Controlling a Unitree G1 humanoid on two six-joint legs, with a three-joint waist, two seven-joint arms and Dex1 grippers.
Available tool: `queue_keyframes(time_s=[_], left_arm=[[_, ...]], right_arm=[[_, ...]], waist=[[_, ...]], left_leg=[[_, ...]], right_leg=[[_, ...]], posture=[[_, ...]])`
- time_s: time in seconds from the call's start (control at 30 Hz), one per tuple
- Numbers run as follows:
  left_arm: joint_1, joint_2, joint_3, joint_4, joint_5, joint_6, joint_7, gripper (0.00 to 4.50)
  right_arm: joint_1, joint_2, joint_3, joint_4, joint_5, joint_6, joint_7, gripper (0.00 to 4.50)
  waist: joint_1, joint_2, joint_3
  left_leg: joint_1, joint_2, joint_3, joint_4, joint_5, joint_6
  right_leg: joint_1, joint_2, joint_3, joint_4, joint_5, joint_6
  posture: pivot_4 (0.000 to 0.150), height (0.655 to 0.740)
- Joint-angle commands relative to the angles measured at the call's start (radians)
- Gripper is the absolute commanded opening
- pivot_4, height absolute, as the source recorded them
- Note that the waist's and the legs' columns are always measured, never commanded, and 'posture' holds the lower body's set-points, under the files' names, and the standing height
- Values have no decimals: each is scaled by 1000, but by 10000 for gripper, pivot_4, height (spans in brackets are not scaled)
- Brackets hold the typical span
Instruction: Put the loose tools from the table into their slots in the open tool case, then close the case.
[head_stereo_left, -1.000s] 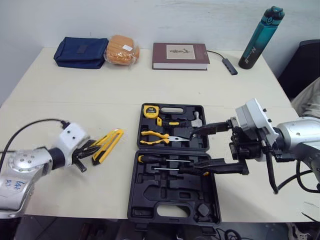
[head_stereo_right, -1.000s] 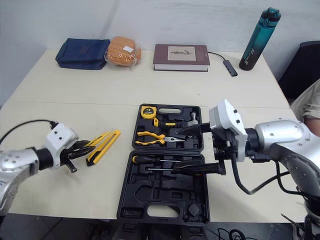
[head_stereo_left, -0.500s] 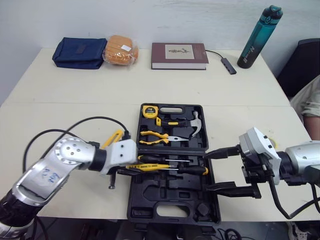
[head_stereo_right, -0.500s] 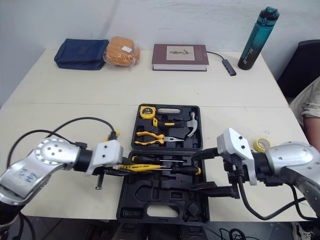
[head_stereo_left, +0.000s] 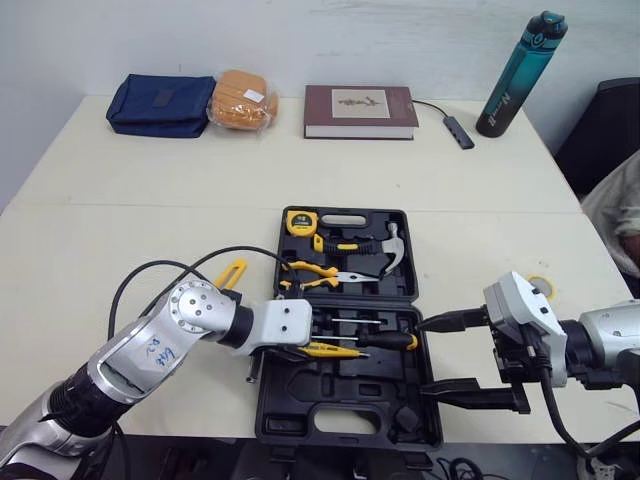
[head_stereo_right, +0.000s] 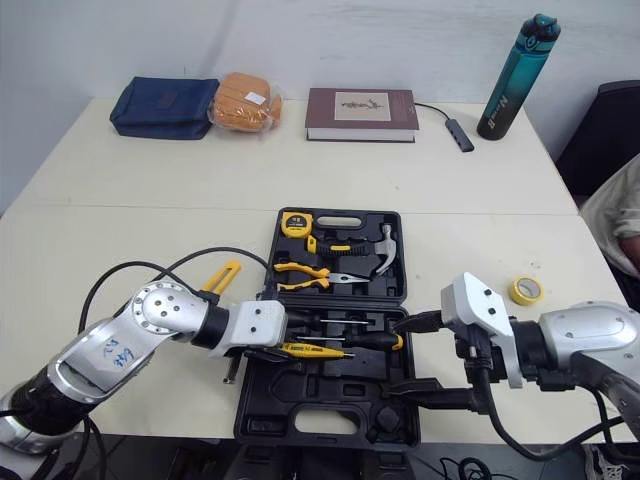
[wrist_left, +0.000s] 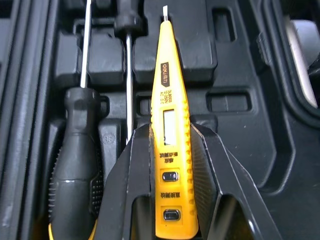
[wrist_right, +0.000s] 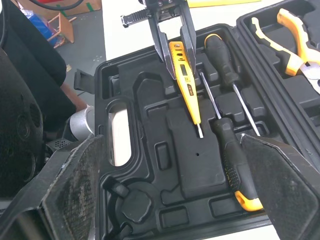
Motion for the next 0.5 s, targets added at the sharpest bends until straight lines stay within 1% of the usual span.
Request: queue_keyframes(time_s=[0.03,0.1,0.23,0.5], left_arm=[[6,4,-13,-12,39,-35,-9,3174],[11,4,-15,-5,61,-64,-10,3174],[31,-10,-2,4,44,-66,-26,3174],[58,-10,5,18,78,-96,-26,3174]], right_arm=[[-13,-4,-23,-22,8,-11,-13,45000],[-14,-2,-19,-22,6,-13,-19,45000],[-14,4,-17,-26,10,-12,-33,45000],[-11,4,-13,-25,8,-16,-39,45000]], waist=[[0,0,0],[0,0,0],[1,0,0],[0,0,0]], left_leg=[[0,0,0,0,0,0],[0,0,0,1,0,0],[0,0,0,2,0,0],[0,0,0,6,-1,1]], right_leg=[[0,0,0,0,0,0],[0,0,0,0,0,0],[0,0,0,1,0,0],[1,0,0,3,0,0]], posture=[[1500,7400],[1500,7400],[1500,7400],[1500,7400]])
